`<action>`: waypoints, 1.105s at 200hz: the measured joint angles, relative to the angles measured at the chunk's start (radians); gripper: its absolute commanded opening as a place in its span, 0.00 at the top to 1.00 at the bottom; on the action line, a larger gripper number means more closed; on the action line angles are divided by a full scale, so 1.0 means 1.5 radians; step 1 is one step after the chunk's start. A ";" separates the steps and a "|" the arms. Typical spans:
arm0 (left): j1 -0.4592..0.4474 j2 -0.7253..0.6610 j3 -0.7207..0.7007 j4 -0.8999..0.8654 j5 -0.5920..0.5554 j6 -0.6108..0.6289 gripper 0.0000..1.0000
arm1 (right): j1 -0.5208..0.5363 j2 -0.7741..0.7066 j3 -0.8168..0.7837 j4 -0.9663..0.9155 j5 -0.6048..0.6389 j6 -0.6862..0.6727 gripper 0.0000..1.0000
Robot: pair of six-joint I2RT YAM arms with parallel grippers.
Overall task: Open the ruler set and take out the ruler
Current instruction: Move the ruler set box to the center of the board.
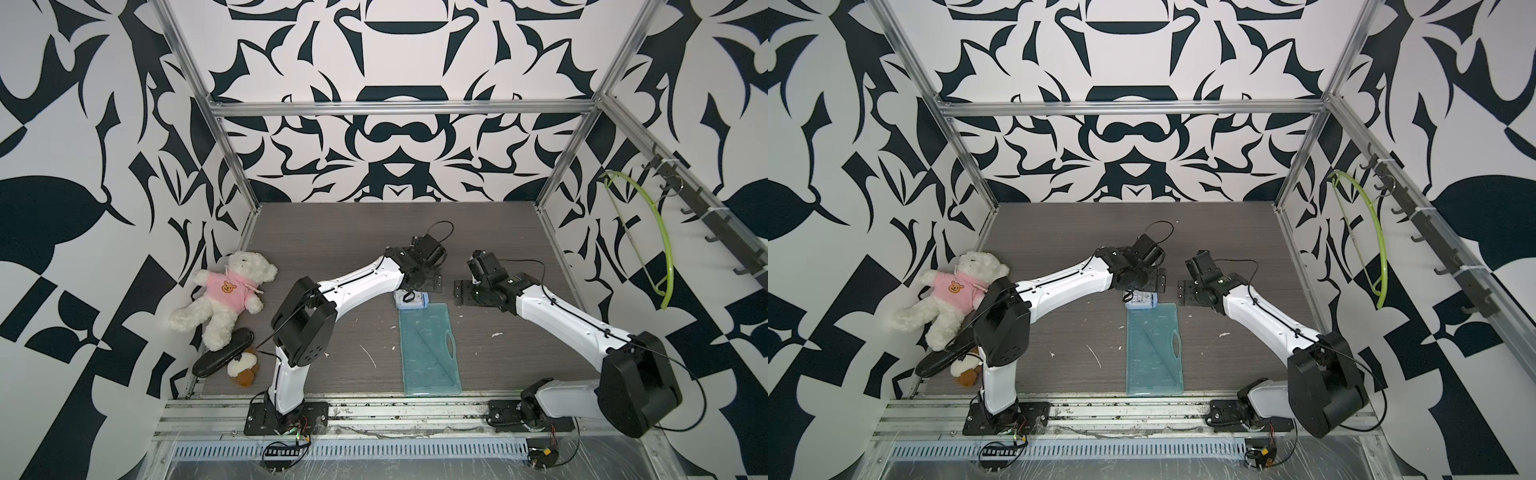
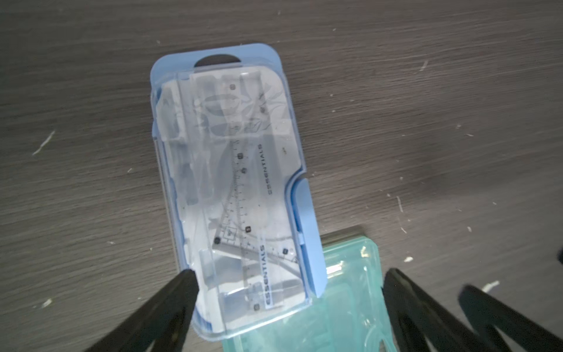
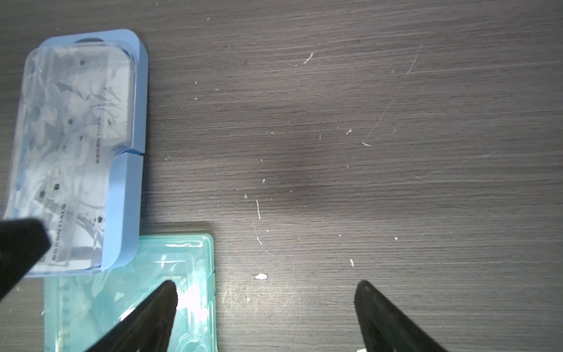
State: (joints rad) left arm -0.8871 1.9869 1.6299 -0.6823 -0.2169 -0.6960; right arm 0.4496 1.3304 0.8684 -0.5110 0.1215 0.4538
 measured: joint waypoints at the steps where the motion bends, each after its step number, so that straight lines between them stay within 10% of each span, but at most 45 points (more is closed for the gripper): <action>1: 0.001 0.001 0.001 -0.001 0.000 -0.001 0.01 | 0.000 0.000 0.000 0.000 0.000 0.000 0.06; 104: 0.097 -0.013 -0.072 -0.003 0.059 -0.021 0.01 | 0.000 0.018 -0.014 0.043 -0.086 -0.003 0.10; 221: 0.215 -0.212 -0.329 0.112 0.111 -0.038 0.01 | 0.038 0.258 0.153 0.125 -0.174 0.049 0.18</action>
State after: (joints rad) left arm -0.5640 1.6691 1.1362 -0.5148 -0.0498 -0.7532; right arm 0.5068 1.7180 1.0981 -0.3237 -0.1402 0.5278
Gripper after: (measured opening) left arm 0.992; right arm 0.830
